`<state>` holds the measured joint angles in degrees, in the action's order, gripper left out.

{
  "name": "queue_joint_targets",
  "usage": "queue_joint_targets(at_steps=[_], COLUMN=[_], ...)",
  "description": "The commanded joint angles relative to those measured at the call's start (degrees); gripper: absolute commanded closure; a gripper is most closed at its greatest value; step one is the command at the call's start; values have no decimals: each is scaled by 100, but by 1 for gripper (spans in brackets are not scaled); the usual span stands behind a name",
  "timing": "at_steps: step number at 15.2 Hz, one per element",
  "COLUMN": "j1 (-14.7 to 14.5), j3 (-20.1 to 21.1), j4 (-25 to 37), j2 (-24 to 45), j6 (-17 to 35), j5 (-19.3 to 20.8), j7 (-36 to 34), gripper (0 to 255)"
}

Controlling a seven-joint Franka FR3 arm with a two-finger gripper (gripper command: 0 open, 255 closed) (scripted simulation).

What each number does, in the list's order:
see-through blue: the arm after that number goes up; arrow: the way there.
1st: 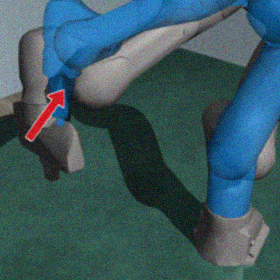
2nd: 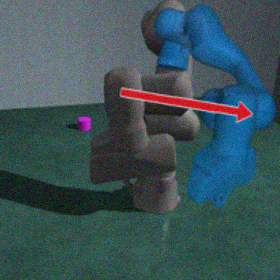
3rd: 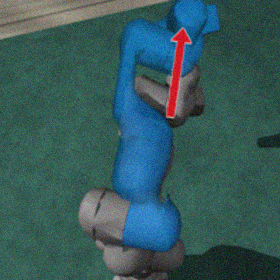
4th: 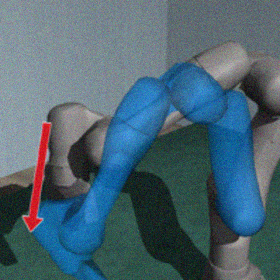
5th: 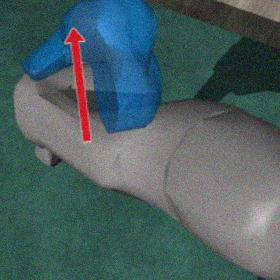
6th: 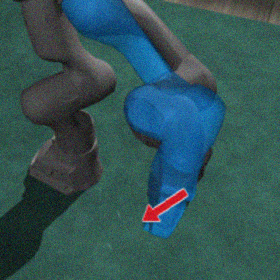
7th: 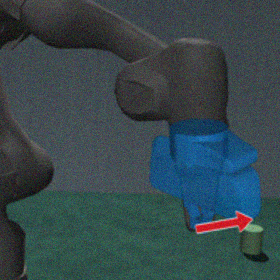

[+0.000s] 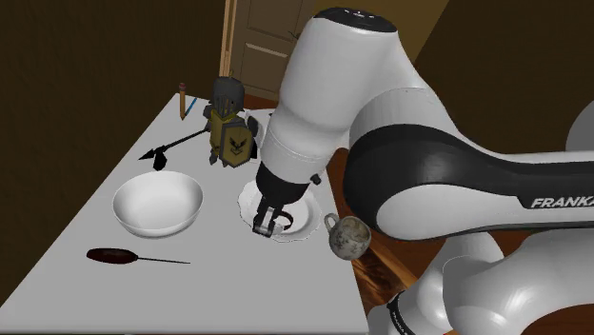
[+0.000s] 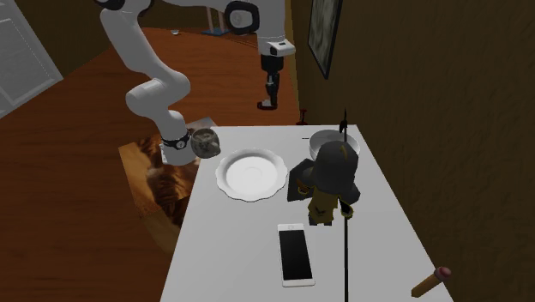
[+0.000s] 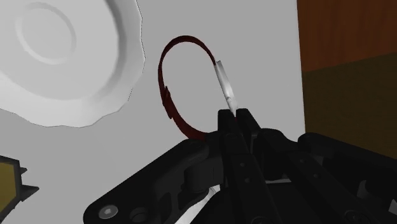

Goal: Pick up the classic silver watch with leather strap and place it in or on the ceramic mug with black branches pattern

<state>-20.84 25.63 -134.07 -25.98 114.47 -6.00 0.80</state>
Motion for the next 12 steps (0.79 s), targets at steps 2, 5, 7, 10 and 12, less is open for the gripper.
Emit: queue_joint_targets(at_steps=[2, 5, 7, 10, 12], j1=[6, -28, -55, -75, -67], j3=[-35, -274, -504, -857, -1095], j4=[205, -73, -379, -794, -1040], j2=[-31, -456, -862, -1453, -1836], j6=[-237, -382, -486, -675, -821], j5=[9, -59, -89, -59, 3], j7=[18, 282, 529, 882, 1111], gripper=[255, 255, 255, 255, 255])
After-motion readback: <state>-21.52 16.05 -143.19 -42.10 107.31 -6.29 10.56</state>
